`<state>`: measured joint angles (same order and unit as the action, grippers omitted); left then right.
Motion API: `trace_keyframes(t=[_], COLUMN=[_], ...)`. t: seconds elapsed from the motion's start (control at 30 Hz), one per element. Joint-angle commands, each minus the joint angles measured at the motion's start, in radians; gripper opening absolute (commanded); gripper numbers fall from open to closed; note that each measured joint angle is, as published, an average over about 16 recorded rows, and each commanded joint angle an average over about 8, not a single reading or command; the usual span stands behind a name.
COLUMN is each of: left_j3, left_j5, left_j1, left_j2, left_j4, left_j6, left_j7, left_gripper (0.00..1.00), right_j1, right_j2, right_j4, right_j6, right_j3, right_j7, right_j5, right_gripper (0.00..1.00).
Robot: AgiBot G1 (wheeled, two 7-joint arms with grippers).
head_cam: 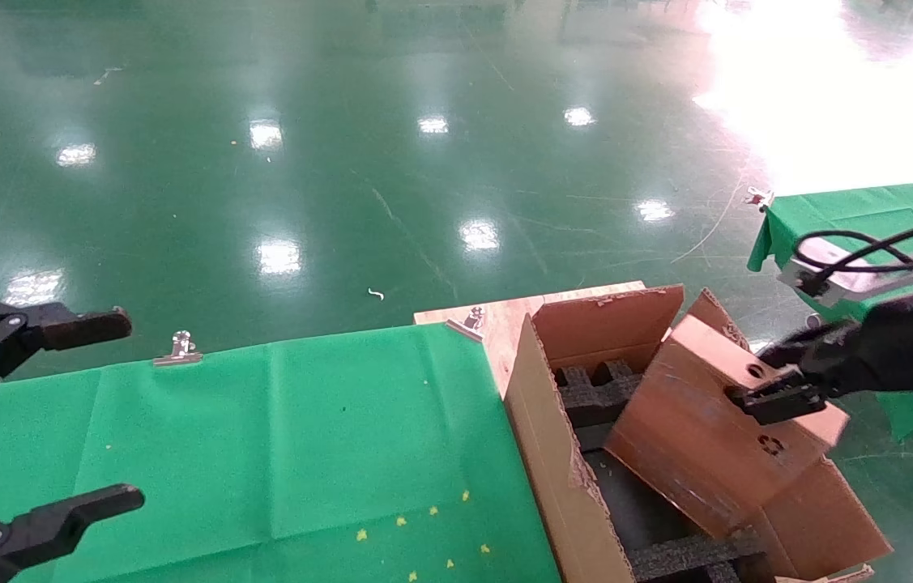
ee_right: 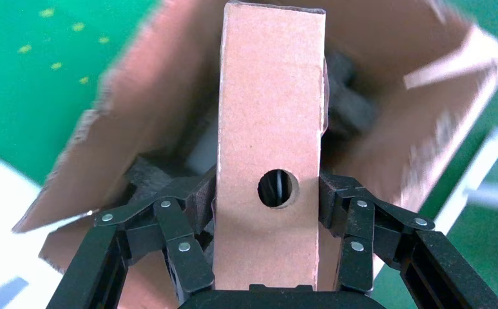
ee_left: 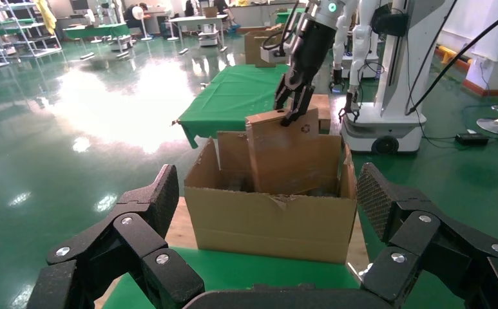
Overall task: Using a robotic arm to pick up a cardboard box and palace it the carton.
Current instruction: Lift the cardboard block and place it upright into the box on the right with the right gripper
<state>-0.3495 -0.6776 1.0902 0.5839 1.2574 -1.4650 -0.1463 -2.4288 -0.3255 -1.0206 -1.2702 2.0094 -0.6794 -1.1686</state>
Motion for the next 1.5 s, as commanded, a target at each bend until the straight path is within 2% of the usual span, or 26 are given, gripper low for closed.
trace_keyframes(t=[0.03, 0.17, 0.33, 0.47, 0.67, 0.8, 1.17, 1.5], left_j3=[0.000, 0.000, 0.000, 0.000, 0.000, 0.000, 0.000, 0.000], left_j5=[0.000, 0.000, 0.000, 0.000, 0.000, 0.000, 0.000, 0.000], left_j1=[0.000, 0.000, 0.000, 0.000, 0.000, 0.000, 0.000, 0.000], left_j2=[0.000, 0.000, 0.000, 0.000, 0.000, 0.000, 0.000, 0.000], left_j4=[0.000, 0.000, 0.000, 0.000, 0.000, 0.000, 0.000, 0.000], left_j6=[0.000, 0.000, 0.000, 0.000, 0.000, 0.000, 0.000, 0.000], left_j7=[0.000, 0.000, 0.000, 0.000, 0.000, 0.000, 0.000, 0.000], left_gripper=[1.00, 1.00, 1.00, 1.00, 1.00, 1.00, 1.00, 1.00], right_j1=[-0.007, -0.028, -0.047, -0.053, -0.051, -0.047, -0.040, 0.008], right_j2=[0.027, 0.068, 0.097, 0.105, 0.101, 0.098, 0.112, 0.083], right_j4=[-0.044, -0.124, -0.193, -0.214, -0.204, -0.211, -0.325, -0.340], right_j6=[0.035, 0.102, 0.152, 0.165, 0.162, 0.178, 0.237, 0.295], right_j3=[0.014, 0.032, 0.044, 0.048, 0.047, 0.050, 0.070, 0.100], right_j7=[-0.111, -0.285, -0.429, -0.460, -0.445, -0.469, -0.685, -0.836], right_j5=[-0.031, -0.139, -0.232, -0.257, -0.247, -0.258, -0.367, -0.434], right_gripper=[0.00, 0.00, 0.00, 0.00, 0.00, 0.00, 0.00, 0.00])
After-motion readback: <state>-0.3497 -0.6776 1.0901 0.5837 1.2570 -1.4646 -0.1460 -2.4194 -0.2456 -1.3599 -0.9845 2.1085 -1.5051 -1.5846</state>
